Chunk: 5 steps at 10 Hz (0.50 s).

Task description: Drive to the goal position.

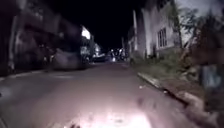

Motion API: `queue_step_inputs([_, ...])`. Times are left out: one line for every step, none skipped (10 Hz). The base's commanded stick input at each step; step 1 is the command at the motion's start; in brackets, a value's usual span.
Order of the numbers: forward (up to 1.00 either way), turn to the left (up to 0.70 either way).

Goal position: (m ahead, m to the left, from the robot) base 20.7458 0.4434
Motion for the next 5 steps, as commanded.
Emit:
queue_step_inputs([1.00,0.00])
queue_step_inputs([1.00,0.00])
queue_step_inputs([1.00,0.00])
queue_step_inputs([1.00,0.00])
queue_step_inputs([1.00,0.00])
